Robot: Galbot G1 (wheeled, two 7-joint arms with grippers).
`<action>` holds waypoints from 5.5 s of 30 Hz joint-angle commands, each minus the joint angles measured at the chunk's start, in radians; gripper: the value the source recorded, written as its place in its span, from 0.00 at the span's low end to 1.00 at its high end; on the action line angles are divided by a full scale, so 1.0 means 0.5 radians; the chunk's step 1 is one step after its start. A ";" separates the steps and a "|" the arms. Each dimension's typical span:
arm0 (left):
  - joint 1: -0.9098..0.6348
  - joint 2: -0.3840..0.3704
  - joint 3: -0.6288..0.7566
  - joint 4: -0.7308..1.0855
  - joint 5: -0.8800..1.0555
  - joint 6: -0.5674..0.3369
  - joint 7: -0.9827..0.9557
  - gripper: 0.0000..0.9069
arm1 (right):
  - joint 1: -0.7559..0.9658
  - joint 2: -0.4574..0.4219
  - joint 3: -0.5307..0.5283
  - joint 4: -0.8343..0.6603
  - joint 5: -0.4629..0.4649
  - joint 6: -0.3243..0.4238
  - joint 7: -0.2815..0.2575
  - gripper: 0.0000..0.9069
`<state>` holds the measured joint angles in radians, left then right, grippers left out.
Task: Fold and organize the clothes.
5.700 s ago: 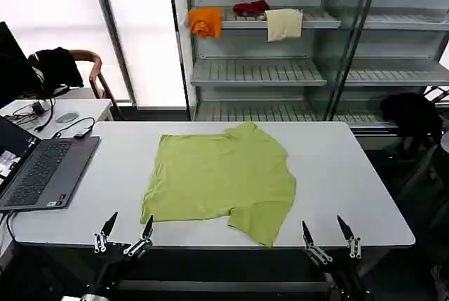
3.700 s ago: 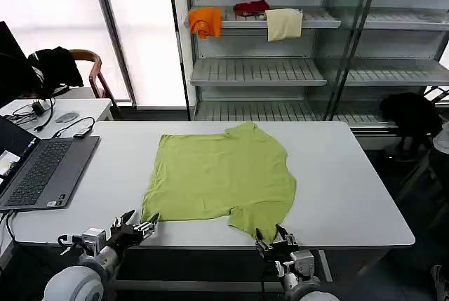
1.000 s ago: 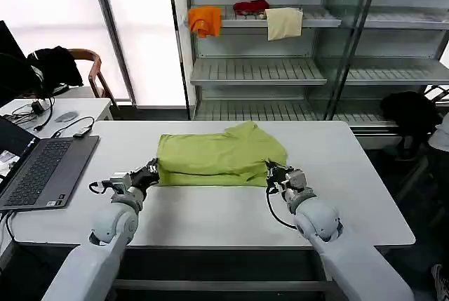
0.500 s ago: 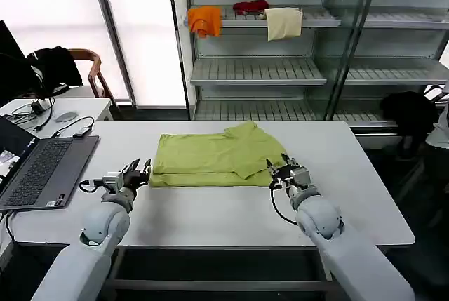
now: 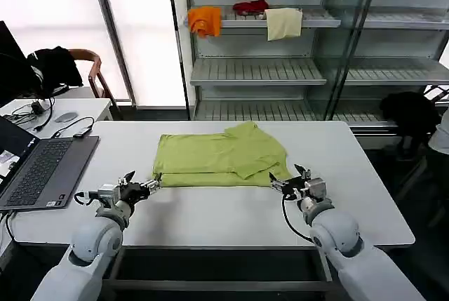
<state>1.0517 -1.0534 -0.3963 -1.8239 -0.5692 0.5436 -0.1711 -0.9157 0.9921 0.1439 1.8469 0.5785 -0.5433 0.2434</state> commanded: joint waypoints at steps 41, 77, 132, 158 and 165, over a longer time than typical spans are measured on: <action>-0.039 -0.022 0.044 0.262 0.029 -0.091 0.207 0.00 | -0.013 0.001 0.051 -0.203 0.078 0.075 -0.096 0.00; 0.951 -0.035 -0.162 -0.712 0.159 0.067 -0.799 0.02 | -1.129 -0.472 0.346 0.864 0.198 -0.008 -0.054 0.00; -0.260 0.228 0.023 0.242 -0.103 0.055 0.274 1.00 | 1.342 0.174 -0.833 -1.254 0.081 0.107 -0.957 1.00; -0.565 0.141 0.273 0.679 -0.027 0.075 0.310 1.00 | 1.422 0.558 -0.814 -1.755 -0.274 -0.068 -1.149 0.98; -0.556 0.148 0.225 0.731 -0.019 0.073 0.333 1.00 | 1.408 0.570 -0.812 -1.760 -0.303 -0.062 -1.171 0.98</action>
<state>0.7933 -0.9808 -0.2809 -1.5071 -0.5824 0.5735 -0.0156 -0.2289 1.2485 -0.2449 1.0164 0.4585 -0.5602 -0.3206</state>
